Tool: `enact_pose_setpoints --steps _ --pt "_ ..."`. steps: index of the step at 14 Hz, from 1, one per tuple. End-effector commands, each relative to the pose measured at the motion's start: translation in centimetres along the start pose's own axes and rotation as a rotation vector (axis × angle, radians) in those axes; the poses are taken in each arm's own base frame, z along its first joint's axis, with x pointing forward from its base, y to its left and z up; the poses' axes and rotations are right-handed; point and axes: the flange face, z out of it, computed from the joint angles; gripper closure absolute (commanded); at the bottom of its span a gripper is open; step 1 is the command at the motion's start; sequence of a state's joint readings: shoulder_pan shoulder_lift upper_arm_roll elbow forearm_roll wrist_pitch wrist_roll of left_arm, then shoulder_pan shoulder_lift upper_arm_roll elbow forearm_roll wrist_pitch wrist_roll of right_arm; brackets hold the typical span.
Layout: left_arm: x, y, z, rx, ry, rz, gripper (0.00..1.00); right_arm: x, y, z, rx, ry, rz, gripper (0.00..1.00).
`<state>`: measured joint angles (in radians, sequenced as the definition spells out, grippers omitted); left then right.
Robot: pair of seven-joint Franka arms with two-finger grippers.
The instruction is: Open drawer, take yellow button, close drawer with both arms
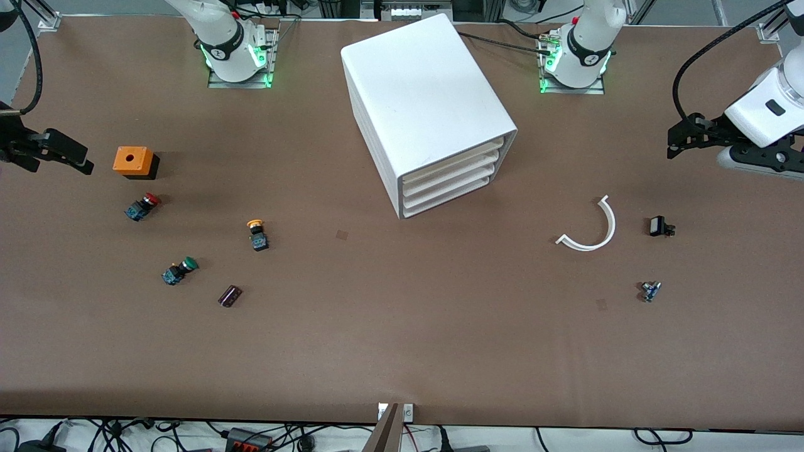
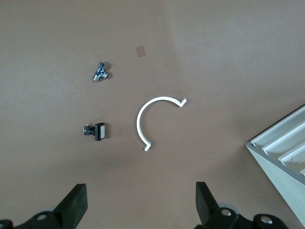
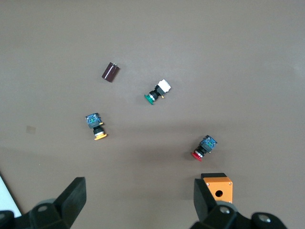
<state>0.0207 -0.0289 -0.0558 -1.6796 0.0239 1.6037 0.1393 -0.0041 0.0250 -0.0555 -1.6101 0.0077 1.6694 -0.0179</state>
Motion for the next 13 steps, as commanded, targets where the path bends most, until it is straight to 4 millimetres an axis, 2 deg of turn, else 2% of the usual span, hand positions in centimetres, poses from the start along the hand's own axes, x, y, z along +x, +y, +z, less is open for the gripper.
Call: enact_pose_setpoints --steps 1,3,10,13 --pt "0.2 0.2 -0.5 -0.015 0.003 -0.008 0.0 -0.6 -0.1 -0.9 -0.008 0.007 -0.015 0.0" --pt "0.2 0.1 -0.5 -0.015 0.003 -0.008 0.0 -0.7 0.2 -0.8 -0.022 -0.003 -0.056 0.0" --pt "0.1 0.1 -0.5 -0.015 -0.001 -0.008 0.0 -0.9 0.0 0.6 -0.021 -0.026 -0.015 0.0" --pt "0.1 0.1 -0.5 -0.014 -0.002 -0.008 0.0 -1.3 -0.1 0.5 -0.021 -0.028 0.013 0.0"
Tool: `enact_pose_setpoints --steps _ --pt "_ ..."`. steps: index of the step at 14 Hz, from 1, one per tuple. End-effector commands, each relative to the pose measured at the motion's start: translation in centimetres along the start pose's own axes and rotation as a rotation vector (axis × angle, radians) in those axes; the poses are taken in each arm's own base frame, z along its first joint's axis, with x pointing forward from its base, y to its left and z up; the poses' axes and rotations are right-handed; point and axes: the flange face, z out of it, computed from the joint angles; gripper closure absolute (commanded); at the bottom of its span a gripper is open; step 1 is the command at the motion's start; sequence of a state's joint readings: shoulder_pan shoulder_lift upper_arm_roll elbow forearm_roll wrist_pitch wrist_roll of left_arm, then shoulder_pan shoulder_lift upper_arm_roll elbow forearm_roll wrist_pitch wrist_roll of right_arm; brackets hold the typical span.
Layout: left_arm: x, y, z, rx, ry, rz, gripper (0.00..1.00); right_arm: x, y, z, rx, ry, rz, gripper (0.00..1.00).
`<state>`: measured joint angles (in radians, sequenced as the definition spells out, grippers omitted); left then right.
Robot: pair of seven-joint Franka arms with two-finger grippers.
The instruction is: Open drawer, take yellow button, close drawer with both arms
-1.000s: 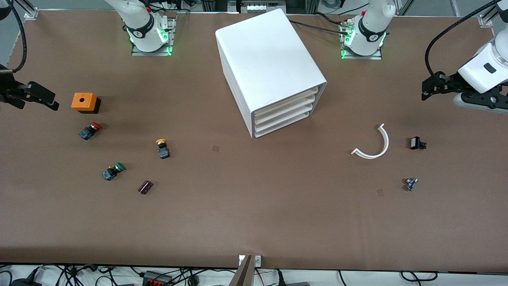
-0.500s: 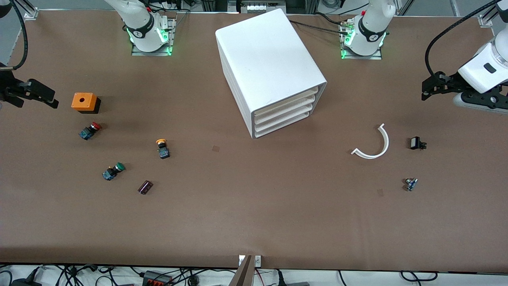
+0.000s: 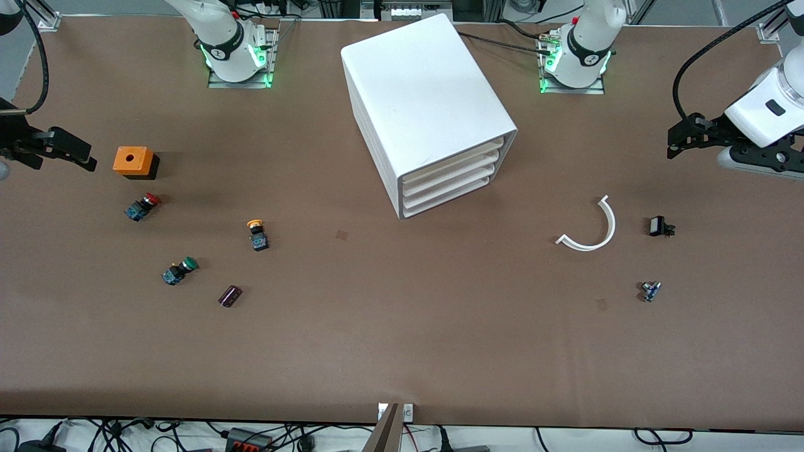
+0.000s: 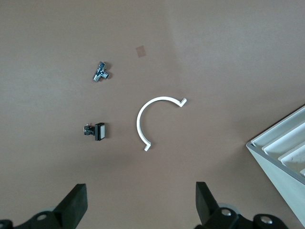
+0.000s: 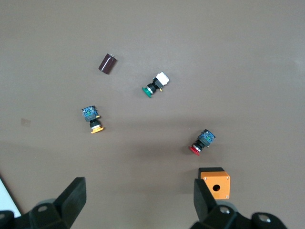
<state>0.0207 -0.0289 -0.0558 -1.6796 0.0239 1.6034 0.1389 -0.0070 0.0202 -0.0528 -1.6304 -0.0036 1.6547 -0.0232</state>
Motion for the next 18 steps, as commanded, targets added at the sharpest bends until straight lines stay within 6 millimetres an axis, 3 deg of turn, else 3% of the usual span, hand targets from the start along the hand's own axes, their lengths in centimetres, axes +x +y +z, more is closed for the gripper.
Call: enact_pose_setpoints --steps 1,18 --pt "0.1 0.1 -0.5 -0.015 -0.001 -0.007 0.0 -0.8 -0.1 -0.1 -0.01 0.002 0.021 0.0" --pt "0.1 0.2 -0.6 -0.012 0.0 -0.006 0.0 -0.4 -0.9 1.0 -0.011 0.011 0.005 0.0"
